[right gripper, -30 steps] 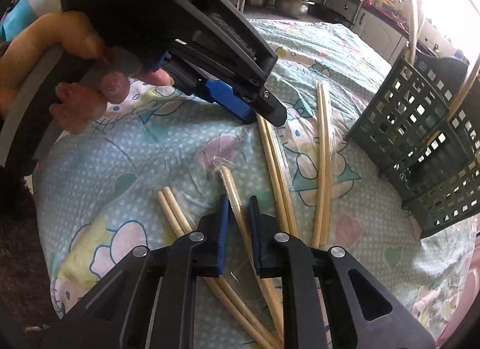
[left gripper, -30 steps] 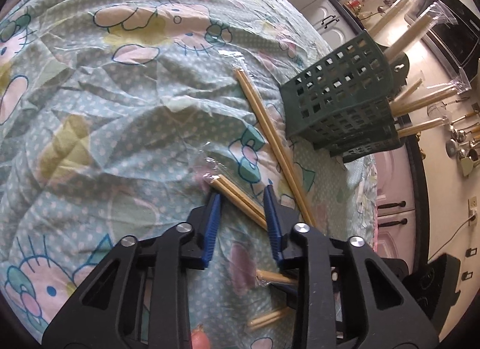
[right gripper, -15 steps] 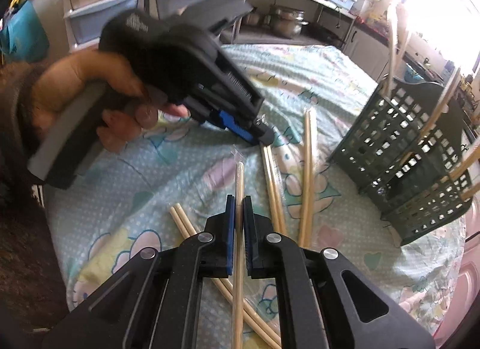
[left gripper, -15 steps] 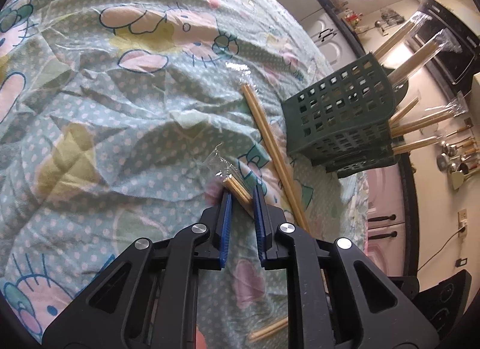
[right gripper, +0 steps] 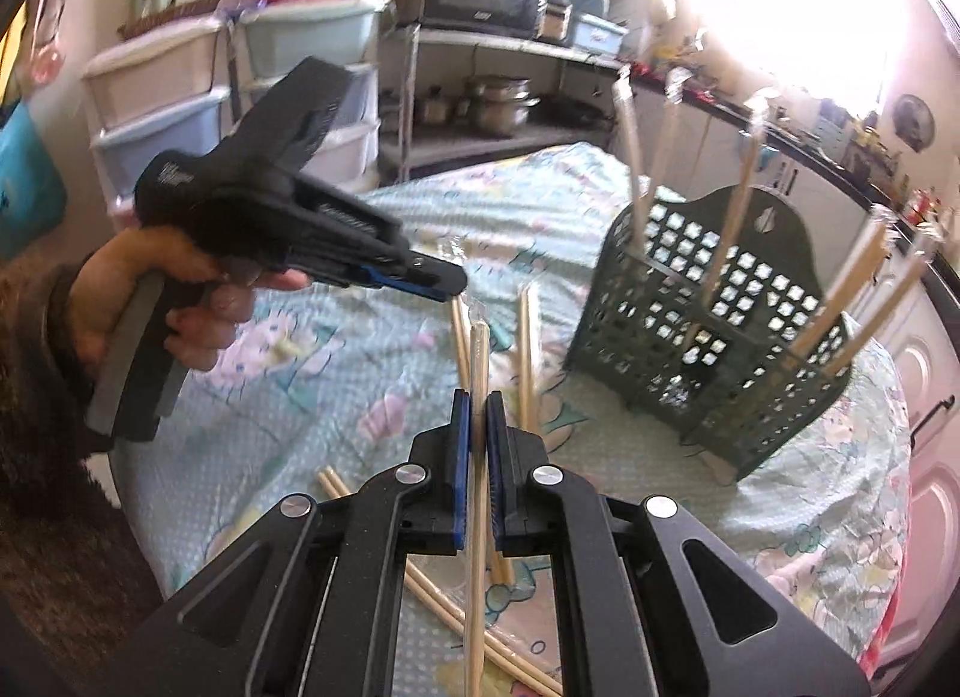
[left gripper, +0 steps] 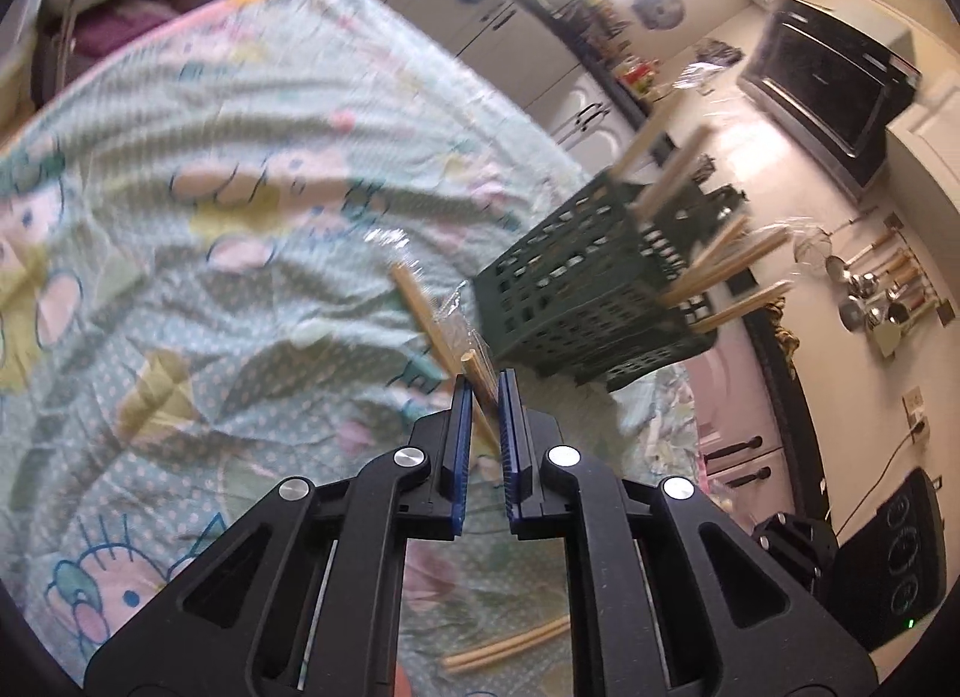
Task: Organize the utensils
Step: 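Close the left tool on a chopstick while the right tool closes on another chopstick, then lift the left tool's chopstick above the caddy while the right tool carries its chopstick there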
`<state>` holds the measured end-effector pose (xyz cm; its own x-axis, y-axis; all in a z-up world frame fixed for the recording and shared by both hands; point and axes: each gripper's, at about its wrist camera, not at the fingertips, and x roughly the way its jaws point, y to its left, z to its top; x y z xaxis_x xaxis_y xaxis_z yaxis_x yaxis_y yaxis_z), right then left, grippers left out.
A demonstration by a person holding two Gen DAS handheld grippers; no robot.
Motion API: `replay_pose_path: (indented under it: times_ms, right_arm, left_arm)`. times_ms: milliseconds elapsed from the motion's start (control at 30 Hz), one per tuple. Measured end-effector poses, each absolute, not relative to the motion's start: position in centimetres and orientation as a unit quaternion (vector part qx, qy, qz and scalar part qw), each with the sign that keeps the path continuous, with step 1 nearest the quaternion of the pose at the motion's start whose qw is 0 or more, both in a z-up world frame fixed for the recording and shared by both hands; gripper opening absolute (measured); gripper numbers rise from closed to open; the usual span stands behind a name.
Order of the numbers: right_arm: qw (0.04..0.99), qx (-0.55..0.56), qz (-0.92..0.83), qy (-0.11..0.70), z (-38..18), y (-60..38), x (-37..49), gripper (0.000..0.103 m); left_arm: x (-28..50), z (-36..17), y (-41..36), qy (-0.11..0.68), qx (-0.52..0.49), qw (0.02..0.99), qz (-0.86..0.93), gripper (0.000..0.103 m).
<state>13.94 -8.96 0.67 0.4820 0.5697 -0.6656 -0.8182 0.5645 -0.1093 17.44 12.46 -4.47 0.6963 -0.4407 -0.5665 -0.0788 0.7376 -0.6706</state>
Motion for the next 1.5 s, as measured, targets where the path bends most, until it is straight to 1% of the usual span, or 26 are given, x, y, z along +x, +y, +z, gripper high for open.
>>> replay_pose_path:
  times_ms: [200,567,1100,1500]
  right_arm:
    - [0.858,-0.176,0.396,0.275,2.1,-10.7,14.1,0.006]
    - [0.896,-0.100,0.360,0.240,5.1,-14.8,14.4,0.006]
    - [0.928,-0.029,0.317,0.193,7.4,-18.3,15.3,0.006]
    - [0.944,0.000,0.293,0.151,10.3,-19.7,17.6,0.006]
  left_arm:
    - [16.3,-1.1,11.0,0.344,-0.309,0.878,-0.121,0.004]
    - [14.6,3.2,8.0,0.306,-0.251,0.905,-0.156,0.003]
    - [14.1,6.4,5.4,0.276,-0.217,0.918,-0.183,0.003]
    - [14.6,10.1,5.3,0.229,-0.192,0.939,-0.168,0.003]
